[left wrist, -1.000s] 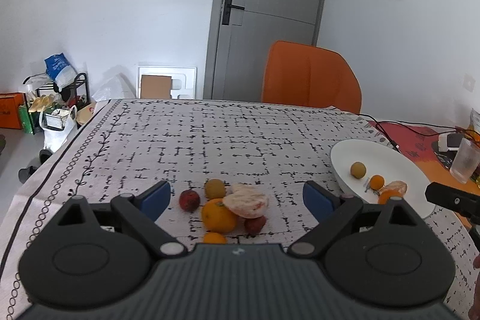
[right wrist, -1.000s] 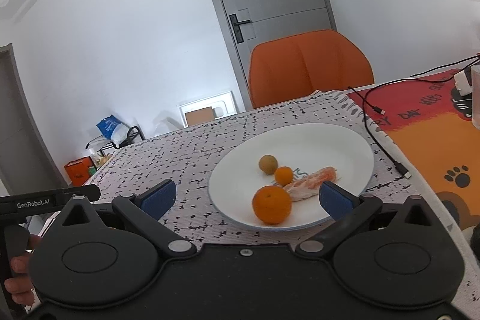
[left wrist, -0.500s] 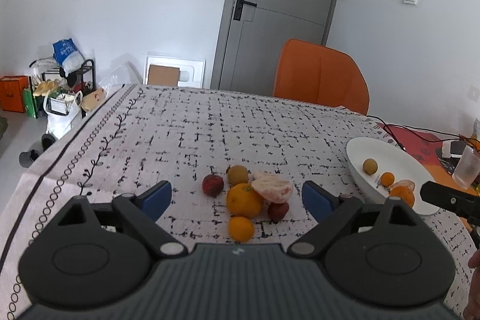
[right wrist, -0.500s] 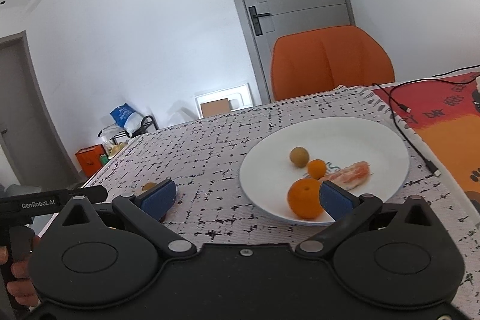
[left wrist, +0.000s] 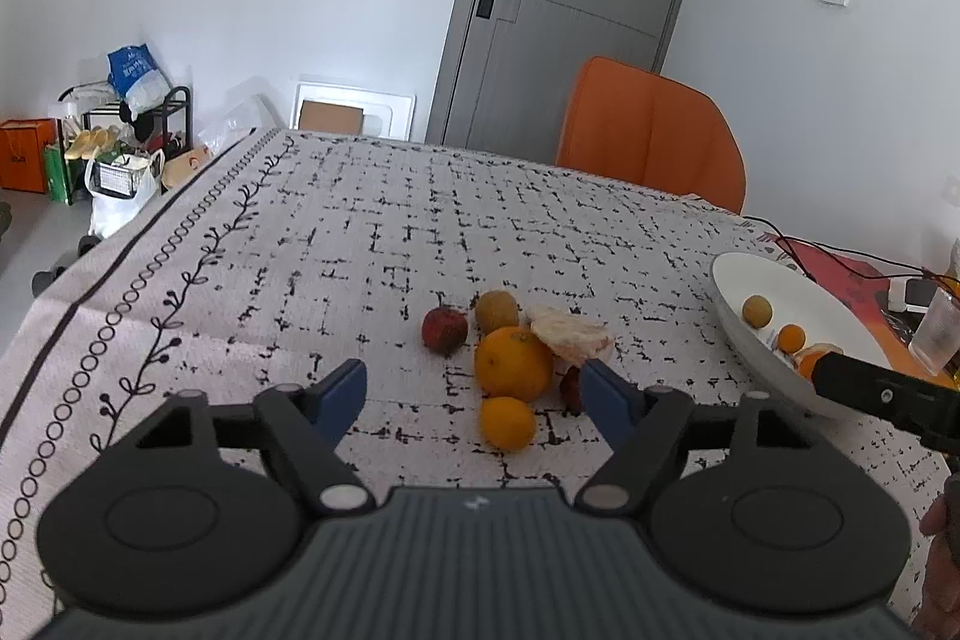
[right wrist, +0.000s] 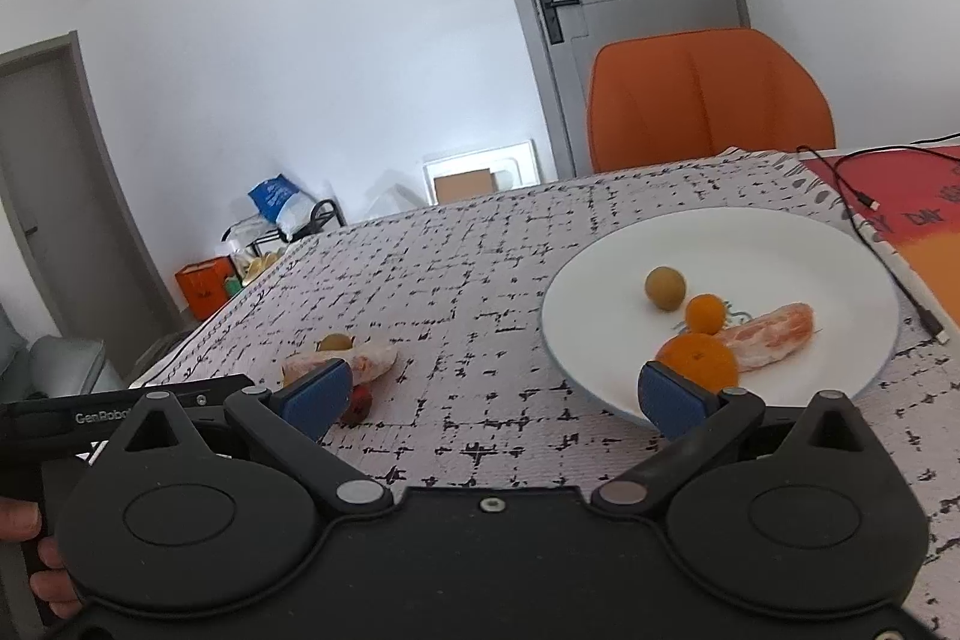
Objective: Organize fruits
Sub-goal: 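Move both open tools back toward the fruit pile, then grasp a small orange with the left tool while the right tool grasps a small red fruit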
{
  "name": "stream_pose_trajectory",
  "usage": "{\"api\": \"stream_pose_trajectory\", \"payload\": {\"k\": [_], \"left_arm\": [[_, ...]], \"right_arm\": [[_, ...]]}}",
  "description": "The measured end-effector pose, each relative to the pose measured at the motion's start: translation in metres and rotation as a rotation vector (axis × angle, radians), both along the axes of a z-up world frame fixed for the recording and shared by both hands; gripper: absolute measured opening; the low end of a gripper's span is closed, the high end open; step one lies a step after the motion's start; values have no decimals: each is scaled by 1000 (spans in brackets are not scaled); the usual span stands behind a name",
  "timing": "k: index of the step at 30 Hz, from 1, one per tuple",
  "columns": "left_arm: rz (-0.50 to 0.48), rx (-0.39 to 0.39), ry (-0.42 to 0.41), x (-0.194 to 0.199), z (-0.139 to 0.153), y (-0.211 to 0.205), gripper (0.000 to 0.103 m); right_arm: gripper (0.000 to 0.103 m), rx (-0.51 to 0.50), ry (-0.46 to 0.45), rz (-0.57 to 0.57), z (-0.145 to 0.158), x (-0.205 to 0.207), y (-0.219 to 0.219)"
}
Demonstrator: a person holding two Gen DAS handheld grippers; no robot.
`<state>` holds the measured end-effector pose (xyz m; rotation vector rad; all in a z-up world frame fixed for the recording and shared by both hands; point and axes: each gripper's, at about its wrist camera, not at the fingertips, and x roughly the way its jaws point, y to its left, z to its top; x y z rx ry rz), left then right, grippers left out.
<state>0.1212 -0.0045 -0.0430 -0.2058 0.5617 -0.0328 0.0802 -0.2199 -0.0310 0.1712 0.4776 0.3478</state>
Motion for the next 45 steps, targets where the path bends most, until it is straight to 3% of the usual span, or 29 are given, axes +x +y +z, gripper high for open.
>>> {"api": "stream_pose_trajectory", "payload": {"k": [4, 9, 13, 18, 20, 23, 27, 32, 40, 45], "left_arm": [[-8, -15, 15, 5, -6, -1, 68], [-23, -38, 41, 11, -15, -3, 52], [-33, -48, 54, 15, -21, -5, 48], [-50, -94, 68, 20, -25, -4, 21], [-43, -128, 57, 17, -24, 2, 21], [-27, -116, 34, 13, -20, 8, 21], [-8, -108, 46, 13, -18, 16, 21], [19, -111, 44, 8, -17, 30, 21], [61, -93, 47, 4, -13, 48, 21], [79, -88, 42, 1, -10, 55, 21]], "right_arm": [[103, -2, 6, 15, -2, 4, 4], [101, -8, 15, 31, -5, 8, 10], [101, -15, 14, 47, -4, 10, 15], [97, -26, 24, 64, -5, 14, 24], [95, -31, 33, 70, -6, 16, 28], [91, -31, 37, 94, -8, 18, 36], [76, -34, 55, 104, -14, 23, 47], [64, -41, 97, 136, -22, 32, 59], [63, -64, 108, 193, -25, 42, 86], [54, -67, 123, 211, -25, 49, 97]]}}
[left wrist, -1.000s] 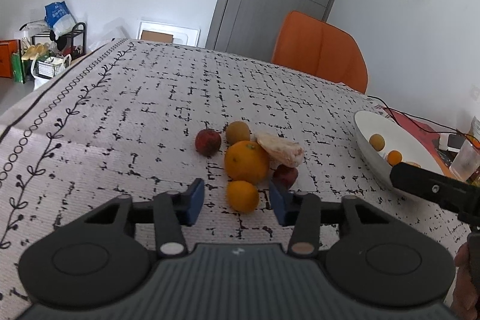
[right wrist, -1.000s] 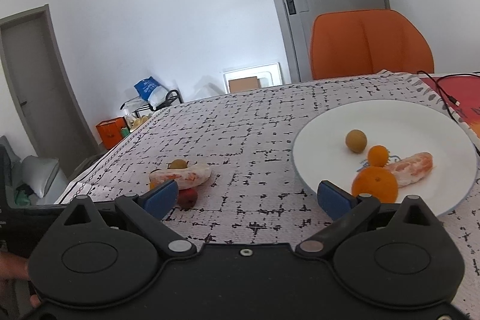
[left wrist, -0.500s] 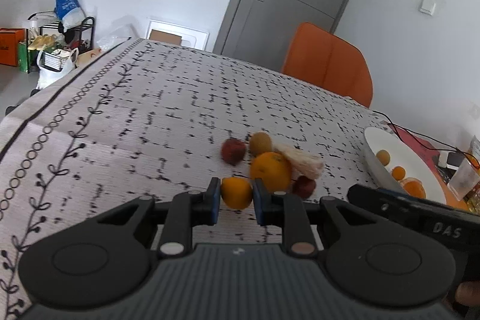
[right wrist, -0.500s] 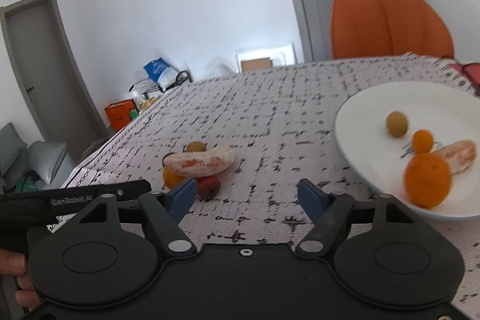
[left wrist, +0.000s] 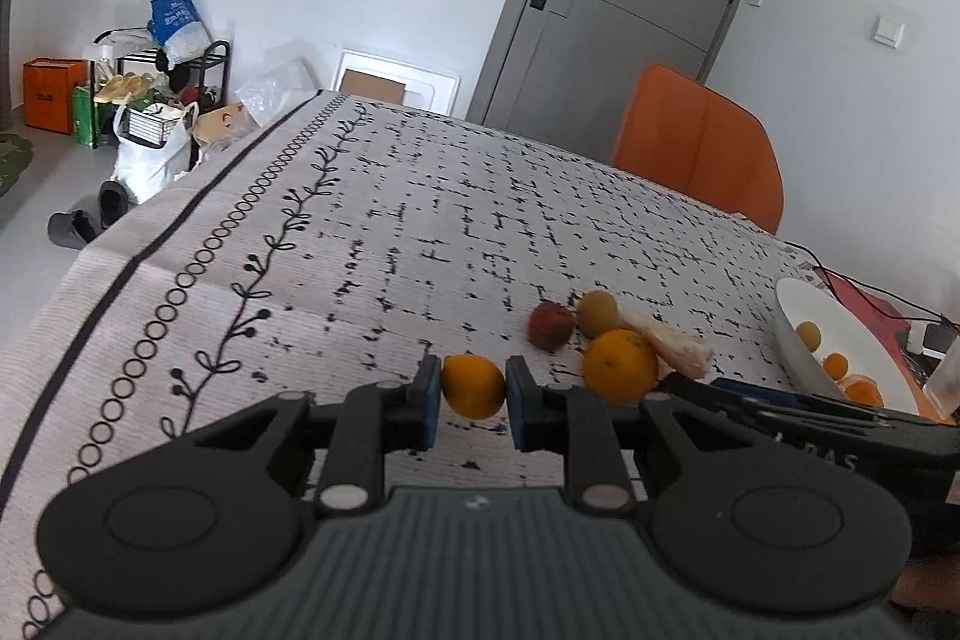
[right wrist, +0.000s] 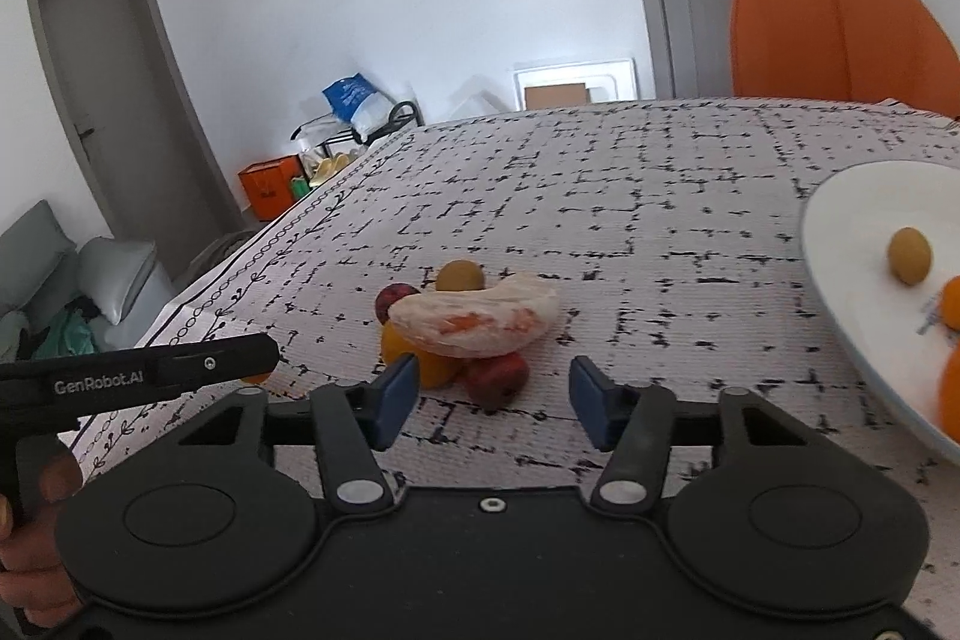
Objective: Organize fruits
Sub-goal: 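Grasp a small orange with the left tool while the right tool grasps a small red fruit, then carry both fruits over the plate and open both tools to release them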
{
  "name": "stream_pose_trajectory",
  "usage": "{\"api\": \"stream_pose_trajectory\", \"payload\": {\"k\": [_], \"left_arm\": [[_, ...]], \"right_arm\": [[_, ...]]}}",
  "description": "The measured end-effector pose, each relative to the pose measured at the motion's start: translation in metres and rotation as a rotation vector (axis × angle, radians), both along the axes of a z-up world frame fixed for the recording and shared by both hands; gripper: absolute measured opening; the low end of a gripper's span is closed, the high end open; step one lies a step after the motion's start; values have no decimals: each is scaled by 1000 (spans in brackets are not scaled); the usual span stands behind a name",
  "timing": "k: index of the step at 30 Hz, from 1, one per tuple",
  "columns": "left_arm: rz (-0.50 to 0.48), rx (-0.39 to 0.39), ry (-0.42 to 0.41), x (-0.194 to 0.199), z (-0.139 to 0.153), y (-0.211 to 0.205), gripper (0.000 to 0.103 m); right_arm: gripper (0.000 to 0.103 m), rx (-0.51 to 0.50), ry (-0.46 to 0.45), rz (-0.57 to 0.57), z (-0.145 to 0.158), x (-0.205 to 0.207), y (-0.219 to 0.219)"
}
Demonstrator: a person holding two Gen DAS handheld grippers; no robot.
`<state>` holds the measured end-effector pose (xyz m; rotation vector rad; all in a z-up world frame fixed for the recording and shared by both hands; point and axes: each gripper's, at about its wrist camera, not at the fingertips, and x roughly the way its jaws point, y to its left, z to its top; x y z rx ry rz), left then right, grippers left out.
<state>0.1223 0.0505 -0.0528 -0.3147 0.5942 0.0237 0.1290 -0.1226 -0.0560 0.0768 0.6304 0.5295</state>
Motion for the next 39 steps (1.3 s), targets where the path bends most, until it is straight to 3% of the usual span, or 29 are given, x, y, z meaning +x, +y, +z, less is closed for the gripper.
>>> {"api": "stream_pose_trajectory", "payload": {"k": [3, 6, 9, 24, 39], "left_arm": [[5, 6, 0, -2, 1, 2, 21], [8, 9, 3, -3, 2, 3, 21], [6, 11, -1, -4, 3, 1, 21], [-49, 21, -22, -2, 11, -25, 21], [-165, 28, -54, 13, 20, -80, 21]], "right_arm": [[52, -10, 2, 8, -1, 4, 6], [43, -1, 2, 27, 0, 5, 9], [22, -11, 4, 45, 0, 2, 10], [21, 40, -23, -20, 8, -16, -34], [21, 66, -93, -134, 27, -32, -93]]}}
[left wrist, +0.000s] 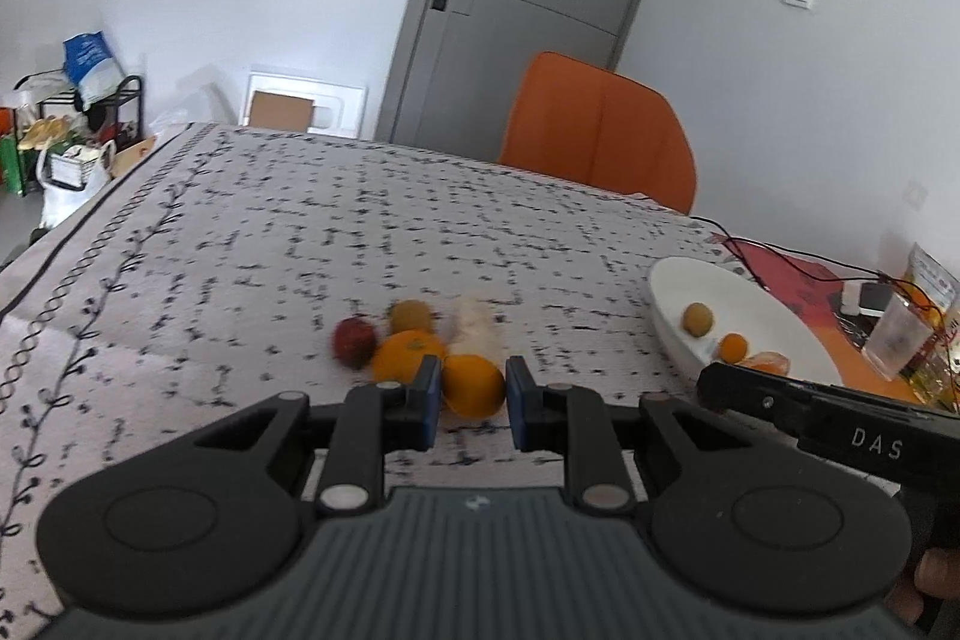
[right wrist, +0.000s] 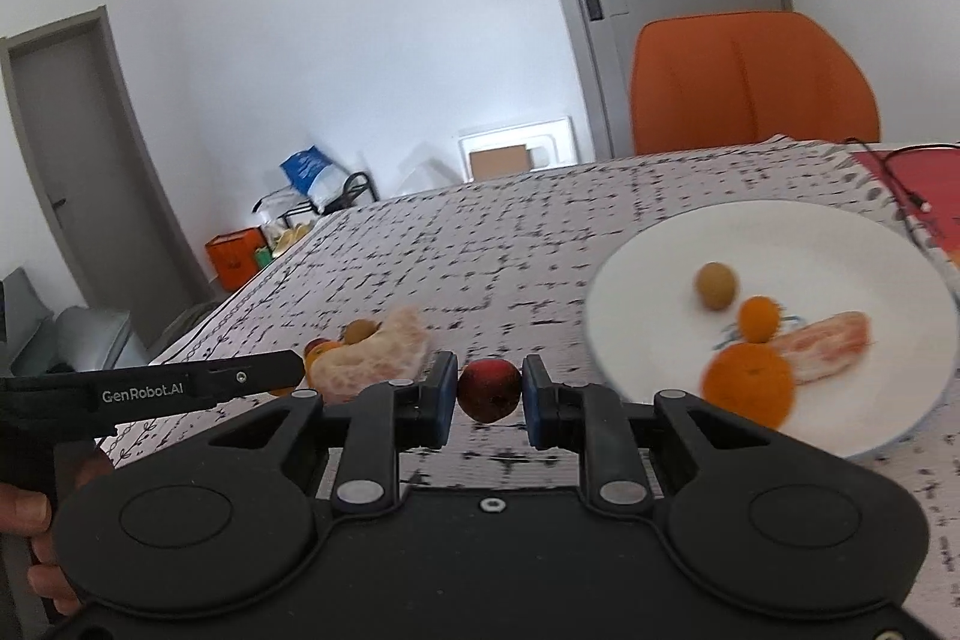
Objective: Organize fruits
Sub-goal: 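Carry both fruits over the plate and open both tools to release them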
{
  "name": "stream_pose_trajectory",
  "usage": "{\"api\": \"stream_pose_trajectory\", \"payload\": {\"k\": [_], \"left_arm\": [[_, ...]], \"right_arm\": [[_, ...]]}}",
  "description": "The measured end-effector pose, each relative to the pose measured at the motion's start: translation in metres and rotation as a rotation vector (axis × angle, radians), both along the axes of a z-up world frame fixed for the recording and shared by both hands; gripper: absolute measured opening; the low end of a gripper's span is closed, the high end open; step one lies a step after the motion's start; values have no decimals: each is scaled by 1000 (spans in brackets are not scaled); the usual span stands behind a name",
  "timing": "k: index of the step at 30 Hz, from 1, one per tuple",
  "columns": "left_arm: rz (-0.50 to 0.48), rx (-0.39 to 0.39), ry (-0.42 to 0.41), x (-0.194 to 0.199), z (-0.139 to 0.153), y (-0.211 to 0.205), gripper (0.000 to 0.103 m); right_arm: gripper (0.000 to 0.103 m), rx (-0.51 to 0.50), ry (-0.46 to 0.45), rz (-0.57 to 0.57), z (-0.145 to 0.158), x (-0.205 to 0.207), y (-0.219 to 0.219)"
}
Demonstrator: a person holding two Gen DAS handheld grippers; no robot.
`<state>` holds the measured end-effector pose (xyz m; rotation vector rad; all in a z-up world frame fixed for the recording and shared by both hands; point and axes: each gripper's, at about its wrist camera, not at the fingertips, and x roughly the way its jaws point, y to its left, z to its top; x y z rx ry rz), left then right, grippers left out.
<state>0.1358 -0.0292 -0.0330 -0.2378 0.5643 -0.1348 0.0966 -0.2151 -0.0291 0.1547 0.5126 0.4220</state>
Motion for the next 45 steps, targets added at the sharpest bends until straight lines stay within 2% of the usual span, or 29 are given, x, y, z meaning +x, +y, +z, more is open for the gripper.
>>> {"api": "stream_pose_trajectory", "payload": {"k": [11, 32, 36, 45], "left_arm": [[-71, 14, -36, 10, 13, -37, 21], [-165, 35, -33, 25, 10, -86, 21], [-184, 43, -34, 28, 11, -96, 21], [-221, 66, -33, 38, 11, -119, 21]], "right_arm": [[21, 29, -23, -69, 2, -8, -37], [22, 64, -16, -211, -5, -13, -97], [29, 62, -17, -256, -8, -15, -106], [31, 85, -12, -261, -13, -21, -118]]}}
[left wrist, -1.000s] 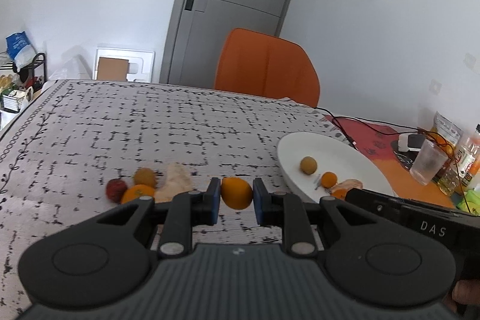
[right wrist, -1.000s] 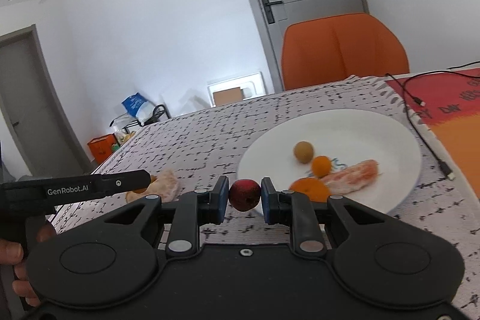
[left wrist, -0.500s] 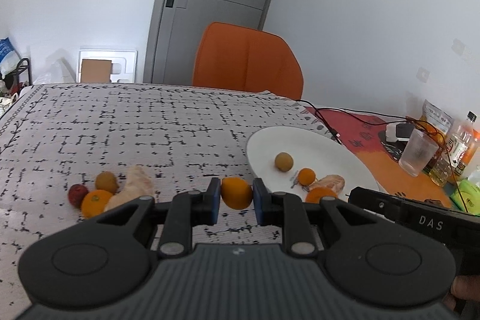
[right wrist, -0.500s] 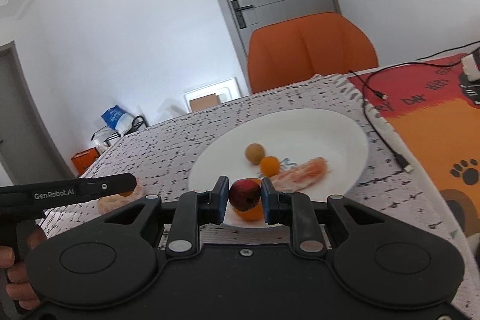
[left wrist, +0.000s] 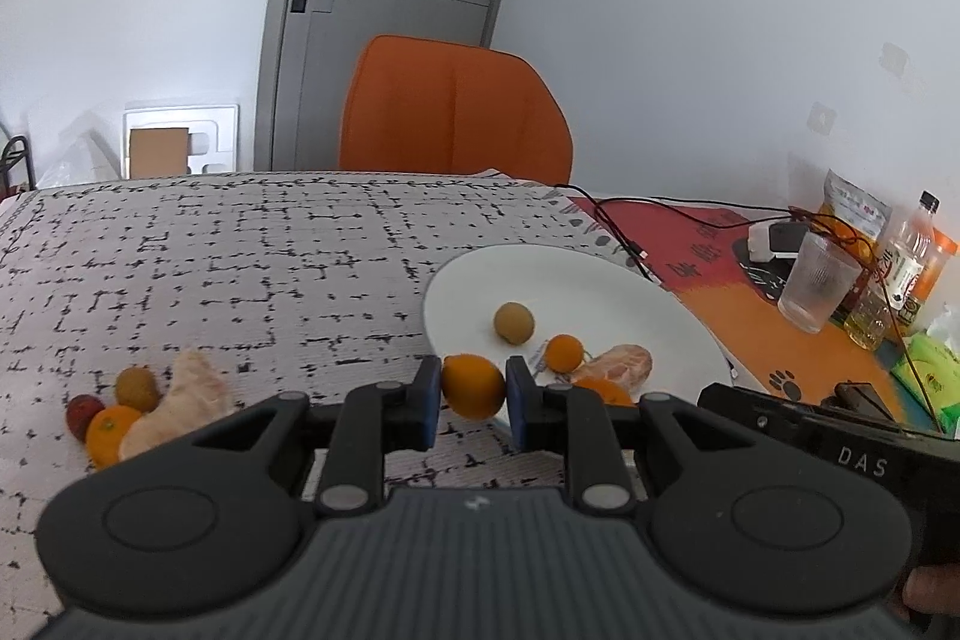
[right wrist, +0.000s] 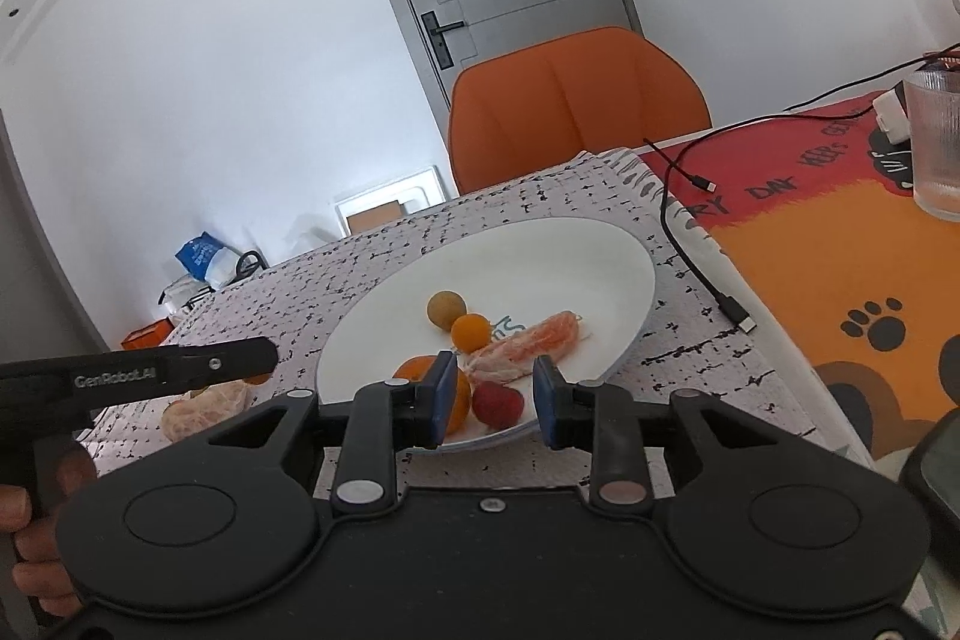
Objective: Organize fruits
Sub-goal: 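Carry both fruits over the plate and open both tools to release them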
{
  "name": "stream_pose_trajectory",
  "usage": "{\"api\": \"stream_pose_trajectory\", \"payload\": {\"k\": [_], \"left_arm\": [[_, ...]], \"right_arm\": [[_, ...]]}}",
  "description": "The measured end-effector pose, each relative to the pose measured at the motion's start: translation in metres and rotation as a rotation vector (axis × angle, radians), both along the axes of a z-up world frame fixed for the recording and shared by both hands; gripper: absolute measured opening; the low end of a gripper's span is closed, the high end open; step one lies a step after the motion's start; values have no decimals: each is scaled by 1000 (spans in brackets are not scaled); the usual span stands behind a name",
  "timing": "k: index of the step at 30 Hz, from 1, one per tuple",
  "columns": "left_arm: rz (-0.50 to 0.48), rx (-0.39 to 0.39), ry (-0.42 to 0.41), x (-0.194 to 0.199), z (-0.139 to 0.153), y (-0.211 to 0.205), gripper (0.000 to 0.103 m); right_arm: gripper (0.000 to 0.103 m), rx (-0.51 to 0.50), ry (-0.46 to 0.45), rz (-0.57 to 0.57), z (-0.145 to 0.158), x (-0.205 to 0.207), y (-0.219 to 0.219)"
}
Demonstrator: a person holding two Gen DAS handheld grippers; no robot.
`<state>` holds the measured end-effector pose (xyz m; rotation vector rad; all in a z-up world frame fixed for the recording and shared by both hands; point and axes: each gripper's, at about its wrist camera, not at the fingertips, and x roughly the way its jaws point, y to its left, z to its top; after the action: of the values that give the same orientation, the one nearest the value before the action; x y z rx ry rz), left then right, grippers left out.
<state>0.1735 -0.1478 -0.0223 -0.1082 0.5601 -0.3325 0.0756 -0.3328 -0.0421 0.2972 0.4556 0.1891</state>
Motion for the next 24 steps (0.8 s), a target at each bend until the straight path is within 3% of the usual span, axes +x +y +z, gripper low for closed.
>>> {"api": "stream_pose_trajectory", "payload": {"k": [13, 17, 21, 24], "left_arm": [[-15, 32, -49, 13, 14, -22, 23], [-3, 48, -40, 11, 14, -20, 32], [42, 59, -35, 7, 13, -9, 57], [74, 66, -44, 2, 13, 0, 67]], "right_arm": [[33, 22, -13, 2, -1, -5, -8], [34, 31, -15, 3, -1, -6, -8], [41, 32, -18, 8, -1, -7, -5], [46, 33, -18, 12, -1, -7, -1]]}}
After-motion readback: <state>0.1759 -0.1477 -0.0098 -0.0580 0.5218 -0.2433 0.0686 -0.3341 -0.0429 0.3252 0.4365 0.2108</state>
